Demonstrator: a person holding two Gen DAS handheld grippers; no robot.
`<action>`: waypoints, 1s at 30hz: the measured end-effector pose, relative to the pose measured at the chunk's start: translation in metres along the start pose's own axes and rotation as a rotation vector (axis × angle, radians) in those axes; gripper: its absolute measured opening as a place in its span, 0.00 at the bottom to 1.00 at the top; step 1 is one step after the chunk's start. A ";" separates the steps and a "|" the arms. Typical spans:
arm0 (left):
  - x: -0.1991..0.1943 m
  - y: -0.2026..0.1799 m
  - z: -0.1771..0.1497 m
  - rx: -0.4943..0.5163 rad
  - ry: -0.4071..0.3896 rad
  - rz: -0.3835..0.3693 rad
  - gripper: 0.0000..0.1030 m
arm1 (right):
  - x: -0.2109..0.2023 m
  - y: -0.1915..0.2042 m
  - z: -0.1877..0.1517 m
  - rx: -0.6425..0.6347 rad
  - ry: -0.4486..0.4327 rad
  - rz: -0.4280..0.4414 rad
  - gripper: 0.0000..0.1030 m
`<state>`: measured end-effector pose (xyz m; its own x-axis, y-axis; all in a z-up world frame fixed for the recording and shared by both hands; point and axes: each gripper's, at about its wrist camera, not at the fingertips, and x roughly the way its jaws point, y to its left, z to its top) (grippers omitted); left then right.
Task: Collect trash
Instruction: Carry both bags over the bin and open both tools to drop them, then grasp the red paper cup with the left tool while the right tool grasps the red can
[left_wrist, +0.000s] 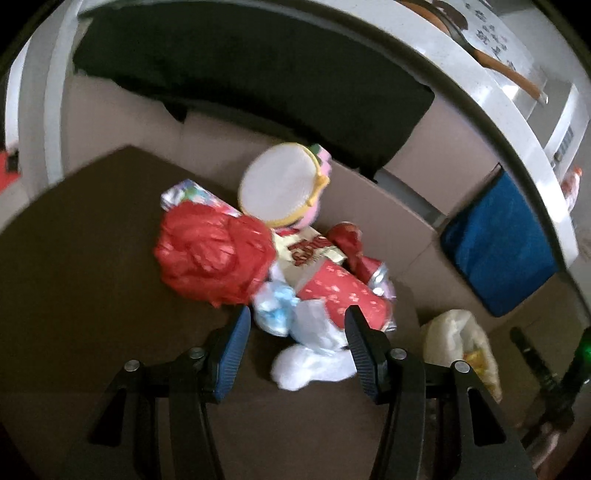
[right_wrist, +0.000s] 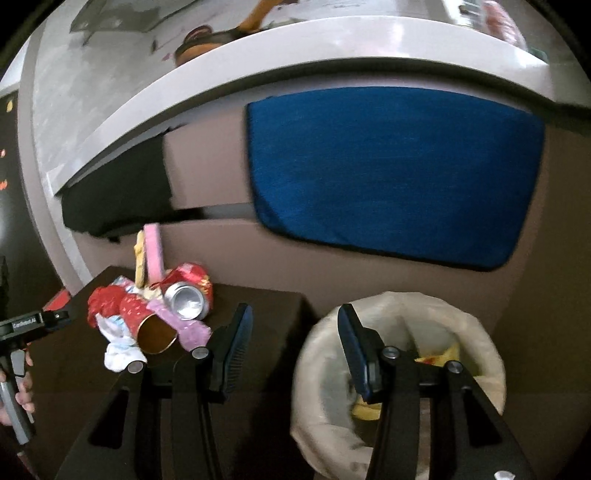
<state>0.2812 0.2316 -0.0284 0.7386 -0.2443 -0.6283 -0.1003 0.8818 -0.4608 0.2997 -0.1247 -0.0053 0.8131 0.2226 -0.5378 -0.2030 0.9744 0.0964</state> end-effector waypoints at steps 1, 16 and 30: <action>0.003 -0.005 0.001 0.005 0.006 -0.020 0.52 | 0.005 0.005 -0.001 -0.003 0.004 0.003 0.44; 0.061 -0.107 -0.056 0.399 -0.057 0.260 0.52 | 0.009 -0.025 -0.018 0.054 0.044 -0.013 0.44; 0.020 -0.016 -0.002 0.287 -0.076 0.322 0.16 | 0.064 0.044 -0.003 0.013 0.155 0.202 0.45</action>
<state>0.2963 0.2121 -0.0350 0.7479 0.0828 -0.6587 -0.1525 0.9871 -0.0492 0.3408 -0.0674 -0.0382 0.6631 0.4062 -0.6287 -0.3446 0.9113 0.2254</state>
